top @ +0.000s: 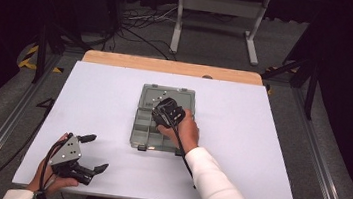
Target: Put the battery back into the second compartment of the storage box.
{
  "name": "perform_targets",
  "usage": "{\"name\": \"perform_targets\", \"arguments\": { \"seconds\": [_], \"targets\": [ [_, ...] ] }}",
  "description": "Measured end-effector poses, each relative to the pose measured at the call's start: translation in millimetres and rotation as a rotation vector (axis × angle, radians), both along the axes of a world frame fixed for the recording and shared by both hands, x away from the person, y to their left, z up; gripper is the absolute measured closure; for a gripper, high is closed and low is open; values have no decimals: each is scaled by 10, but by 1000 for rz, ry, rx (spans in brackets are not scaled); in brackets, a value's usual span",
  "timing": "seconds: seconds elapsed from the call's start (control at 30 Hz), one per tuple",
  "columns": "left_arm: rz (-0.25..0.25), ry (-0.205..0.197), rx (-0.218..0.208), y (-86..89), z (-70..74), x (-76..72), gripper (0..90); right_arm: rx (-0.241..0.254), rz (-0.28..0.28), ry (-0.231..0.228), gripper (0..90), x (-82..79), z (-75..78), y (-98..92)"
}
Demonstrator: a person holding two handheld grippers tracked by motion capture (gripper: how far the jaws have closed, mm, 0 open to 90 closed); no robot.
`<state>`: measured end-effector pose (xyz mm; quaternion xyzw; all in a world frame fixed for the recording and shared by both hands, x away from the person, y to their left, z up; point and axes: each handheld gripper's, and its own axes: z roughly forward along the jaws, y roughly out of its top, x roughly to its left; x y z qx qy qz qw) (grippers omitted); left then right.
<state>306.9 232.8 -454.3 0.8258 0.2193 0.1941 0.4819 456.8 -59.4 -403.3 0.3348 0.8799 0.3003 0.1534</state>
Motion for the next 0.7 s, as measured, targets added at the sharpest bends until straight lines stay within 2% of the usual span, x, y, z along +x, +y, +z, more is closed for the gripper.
{"name": "perform_targets", "arguments": {
  "seconds": [0.17, 0.33, 0.7],
  "targets": [
    [-1, -2, -3, -1, -3, -1, 24, -26, -43, 15, 778, 70, -57, 29],
    [0, 0, -5, 4, -2, -3, 25, -34, -62, 35, 777, 112, -110, 46],
    [-1, 2, -1, 5, -2, 1, 25, -41, -64, 47, 757, 108, -128, 92]
  ]
}}
